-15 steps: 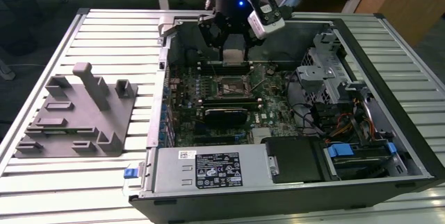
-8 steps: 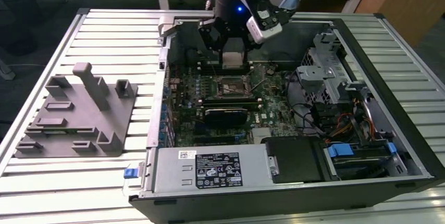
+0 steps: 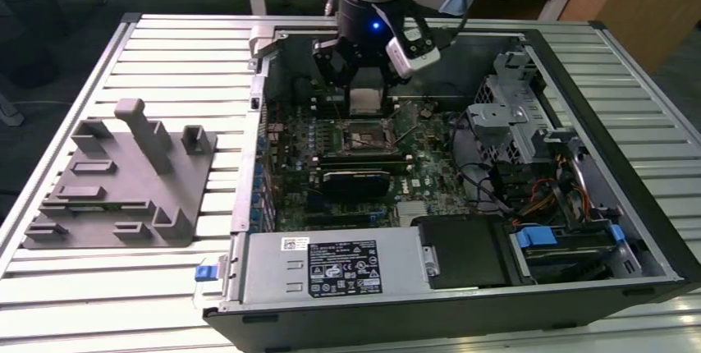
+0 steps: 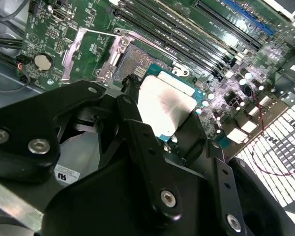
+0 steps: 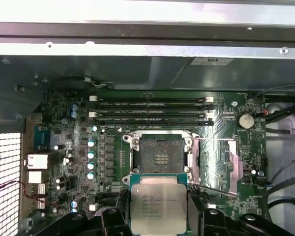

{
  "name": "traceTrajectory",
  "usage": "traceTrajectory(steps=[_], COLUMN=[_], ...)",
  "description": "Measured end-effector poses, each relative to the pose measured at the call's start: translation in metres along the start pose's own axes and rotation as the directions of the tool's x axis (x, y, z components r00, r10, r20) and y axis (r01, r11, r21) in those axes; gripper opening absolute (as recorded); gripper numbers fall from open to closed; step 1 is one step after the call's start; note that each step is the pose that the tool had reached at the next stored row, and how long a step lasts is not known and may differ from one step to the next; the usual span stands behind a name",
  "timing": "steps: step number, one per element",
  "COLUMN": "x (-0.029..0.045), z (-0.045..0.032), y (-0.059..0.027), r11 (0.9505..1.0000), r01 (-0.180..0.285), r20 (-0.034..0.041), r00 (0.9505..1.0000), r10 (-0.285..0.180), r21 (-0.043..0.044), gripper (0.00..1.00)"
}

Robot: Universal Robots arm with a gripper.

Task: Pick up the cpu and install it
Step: 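Pick up the cpu and move it towards the insertion slot, then place the cpu into insertion slot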

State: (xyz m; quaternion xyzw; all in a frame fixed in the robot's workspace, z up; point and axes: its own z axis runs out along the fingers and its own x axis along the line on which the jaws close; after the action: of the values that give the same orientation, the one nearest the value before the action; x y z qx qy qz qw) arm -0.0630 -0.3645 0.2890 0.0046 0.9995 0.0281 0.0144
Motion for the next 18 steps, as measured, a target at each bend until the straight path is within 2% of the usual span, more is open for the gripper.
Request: traceTrajectory(steps=[5,12,18], x=[0.0003,0.0005,0.0005], z=[0.0084,0.0164,0.0172], y=[0.001,0.0028,0.0033], r11=[1.0,1.0,1.0], r01=[0.0,0.0,0.0], r20=[0.0,0.0,0.0], r00=[1.0,1.0,1.0], r10=[0.0,0.0,0.0], r21=[0.0,0.0,0.0001], gripper=[0.55,0.55,0.55])
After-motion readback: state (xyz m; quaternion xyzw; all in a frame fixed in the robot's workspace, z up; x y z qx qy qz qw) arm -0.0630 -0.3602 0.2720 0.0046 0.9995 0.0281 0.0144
